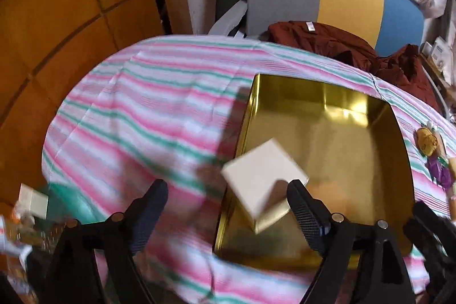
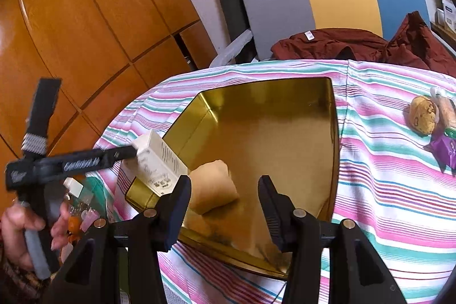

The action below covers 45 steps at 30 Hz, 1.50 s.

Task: Organize objects

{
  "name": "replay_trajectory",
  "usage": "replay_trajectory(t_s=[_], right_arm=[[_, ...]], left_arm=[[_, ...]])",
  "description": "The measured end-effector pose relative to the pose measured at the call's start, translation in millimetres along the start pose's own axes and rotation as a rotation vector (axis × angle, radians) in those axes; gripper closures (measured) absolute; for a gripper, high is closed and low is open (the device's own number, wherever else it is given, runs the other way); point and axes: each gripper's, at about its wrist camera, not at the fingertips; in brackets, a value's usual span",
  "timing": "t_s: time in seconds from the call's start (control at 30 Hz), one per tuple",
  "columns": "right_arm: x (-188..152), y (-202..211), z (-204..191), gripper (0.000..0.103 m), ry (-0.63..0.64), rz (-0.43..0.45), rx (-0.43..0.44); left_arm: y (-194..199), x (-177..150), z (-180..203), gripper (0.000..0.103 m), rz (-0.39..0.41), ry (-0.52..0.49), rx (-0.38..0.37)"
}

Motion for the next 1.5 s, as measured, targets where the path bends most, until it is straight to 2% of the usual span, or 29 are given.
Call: replay_trajectory(t_s=[0.2, 0.27, 0.37, 0.47, 0.53, 0.83, 0.93, 1.03, 1.17, 1.43, 1.5], right_arm=[[3, 9, 10, 0.054, -0.021, 0.019, -0.017], [4, 12, 15, 0.054, -0.03, 0.024, -0.027], [5, 17, 24, 0.054, -0.05, 0.037, -0.038], [6, 22, 32, 0.054, -0.07, 0.05, -0.047], [8, 25, 38, 0.054, -0.084, 0.056, -0.052], [7, 48, 74, 0.054, -0.151, 0.106, -0.106], [5, 51, 91, 0.054, -0.192, 0.107, -0.137], [2, 56, 105, 0.054, -0.215, 0.109, -0.163], [-5, 65, 125, 0.053, -0.216, 0.117, -0.22], [-19, 120, 196, 0.049, -0.291, 0.205, -0.425], [-20, 135, 212, 0.046, -0.305, 0.228, -0.48]], left_arm=[[-26, 31, 10, 0.015, 0.031, 0.008, -0.052], [-31, 38, 14, 0.019, 0.018, 0.04, -0.082], [-34, 37, 29, 0.026, -0.01, 0.062, -0.166], [-37, 30, 52, 0.027, -0.019, 0.033, -0.24], [-35, 28, 64, 0.027, 0.001, 0.018, -0.261], [-1, 24, 61, 0.003, 0.132, 0.114, -0.24], [10, 13, 70, 0.0, 0.16, 0.112, -0.299], [15, 4, 86, 0.0, 0.155, 0.098, -0.376], [20, -6, 114, 0.0, 0.129, 0.062, -0.456], [50, -27, 175, 0.0, 0.205, -0.076, -0.607], [50, -32, 189, 0.0, 0.188, -0.108, -0.653]])
Point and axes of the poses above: each gripper's, at about its wrist camera, not at the fingertips, and y roughly against the way its jaws point, z to its right, x to its top, and after that the axes turned 6 degrees about -y, right-handed
